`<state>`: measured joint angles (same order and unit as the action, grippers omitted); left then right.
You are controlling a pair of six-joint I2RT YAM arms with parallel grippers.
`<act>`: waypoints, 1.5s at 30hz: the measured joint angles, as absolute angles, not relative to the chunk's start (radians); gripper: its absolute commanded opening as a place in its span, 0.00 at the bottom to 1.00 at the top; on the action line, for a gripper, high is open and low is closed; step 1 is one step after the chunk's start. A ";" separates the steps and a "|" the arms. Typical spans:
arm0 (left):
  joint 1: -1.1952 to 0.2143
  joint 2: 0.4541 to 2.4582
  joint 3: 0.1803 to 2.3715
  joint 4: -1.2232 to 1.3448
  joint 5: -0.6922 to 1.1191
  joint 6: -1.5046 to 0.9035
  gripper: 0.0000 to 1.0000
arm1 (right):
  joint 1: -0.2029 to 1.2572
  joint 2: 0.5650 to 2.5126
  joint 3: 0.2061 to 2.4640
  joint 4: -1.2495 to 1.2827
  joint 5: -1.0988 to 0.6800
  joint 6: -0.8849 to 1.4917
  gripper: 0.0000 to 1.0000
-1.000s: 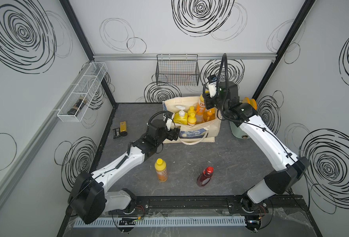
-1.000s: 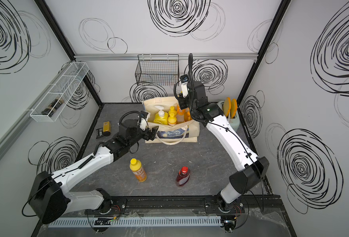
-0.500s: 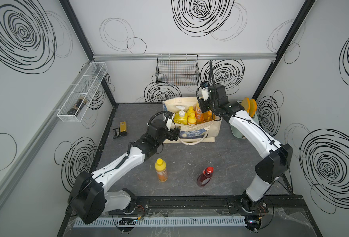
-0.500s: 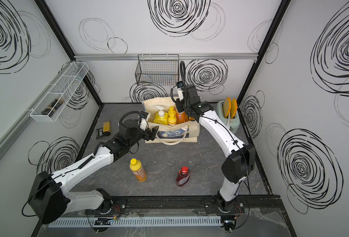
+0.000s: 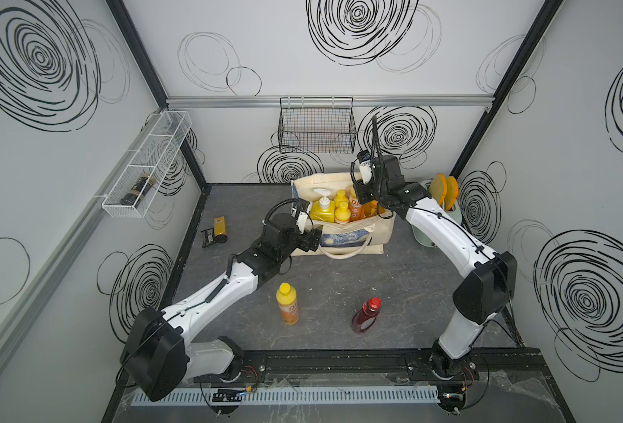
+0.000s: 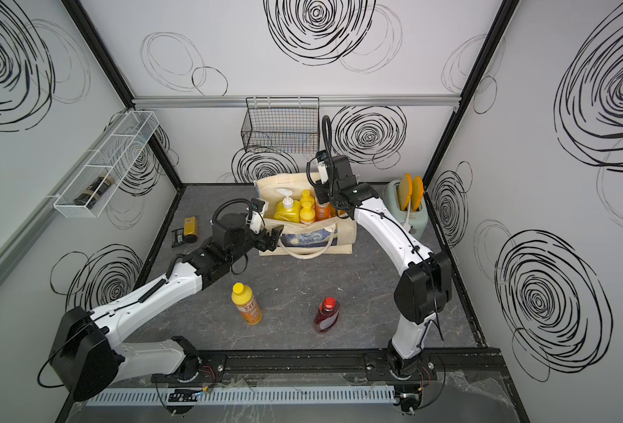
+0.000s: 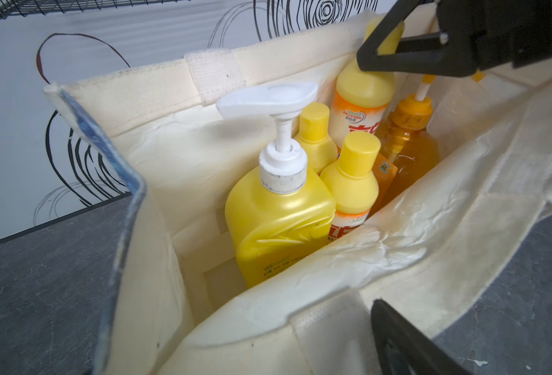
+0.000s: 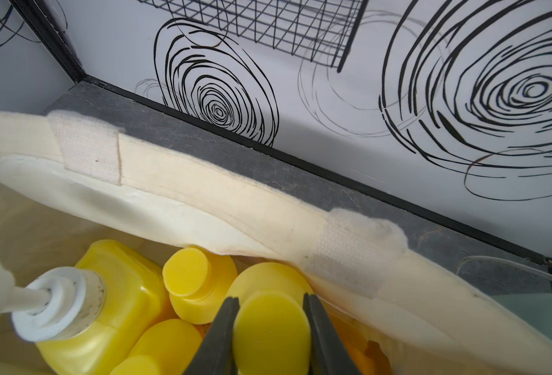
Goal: Pack dish soap into the shopping bag
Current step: Place the bottle of dish soap in the shopping bag, then pick up the bottle of dish soap at the center of the board.
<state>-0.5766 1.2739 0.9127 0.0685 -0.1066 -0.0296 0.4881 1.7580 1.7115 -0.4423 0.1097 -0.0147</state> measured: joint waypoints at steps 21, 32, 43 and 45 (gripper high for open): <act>-0.595 1.269 0.913 0.068 -0.131 -0.028 0.94 | 0.488 1.786 1.644 -0.395 0.103 0.000 0.64; -0.598 1.239 0.910 0.068 -0.148 -0.027 0.98 | 0.484 1.649 1.697 -0.409 0.018 0.036 0.71; -0.598 0.995 0.837 0.135 -0.149 -0.077 1.00 | 0.482 1.201 1.426 -0.363 -0.150 0.120 0.69; -0.590 0.945 0.829 0.150 -0.144 -0.101 1.00 | 0.482 1.138 1.369 -0.367 -0.170 0.134 0.67</act>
<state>-0.5903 0.9451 0.8288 0.1497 -0.1436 -0.1009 0.4824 1.1381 1.3685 -0.3668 -0.1699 0.1337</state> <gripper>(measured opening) 0.997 0.681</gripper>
